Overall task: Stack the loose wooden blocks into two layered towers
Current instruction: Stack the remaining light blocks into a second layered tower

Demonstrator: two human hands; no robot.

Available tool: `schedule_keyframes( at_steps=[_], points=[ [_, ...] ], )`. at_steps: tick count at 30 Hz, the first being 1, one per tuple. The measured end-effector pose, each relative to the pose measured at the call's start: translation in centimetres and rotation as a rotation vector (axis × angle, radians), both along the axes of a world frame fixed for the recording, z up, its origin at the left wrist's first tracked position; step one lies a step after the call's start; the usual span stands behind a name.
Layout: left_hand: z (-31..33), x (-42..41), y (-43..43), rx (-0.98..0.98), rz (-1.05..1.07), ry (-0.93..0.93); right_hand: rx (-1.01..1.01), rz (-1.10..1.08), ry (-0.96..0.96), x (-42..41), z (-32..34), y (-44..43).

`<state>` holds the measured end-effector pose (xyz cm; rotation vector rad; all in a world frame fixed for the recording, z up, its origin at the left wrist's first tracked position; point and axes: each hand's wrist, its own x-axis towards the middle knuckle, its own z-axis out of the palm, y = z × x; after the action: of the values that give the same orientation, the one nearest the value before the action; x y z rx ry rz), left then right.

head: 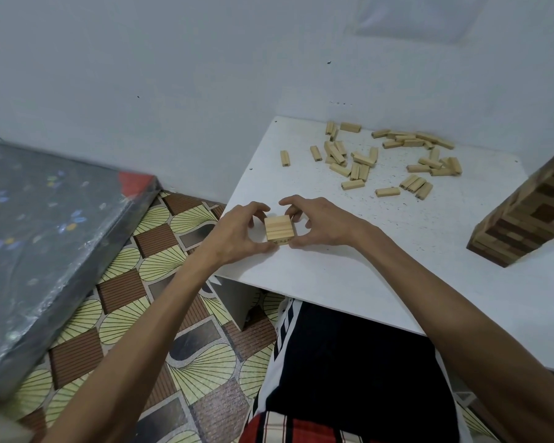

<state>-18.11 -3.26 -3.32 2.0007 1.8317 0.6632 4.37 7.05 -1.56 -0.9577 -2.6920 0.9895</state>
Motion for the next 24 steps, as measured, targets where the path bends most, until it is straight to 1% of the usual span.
schedule_keyframes(
  at_steps=[24],
  points=[
    [-0.05, 0.36, -0.40, 0.045, 0.049, -0.049, 0.010, -0.008, -0.001, -0.20, -0.57, 0.08]
  ],
)
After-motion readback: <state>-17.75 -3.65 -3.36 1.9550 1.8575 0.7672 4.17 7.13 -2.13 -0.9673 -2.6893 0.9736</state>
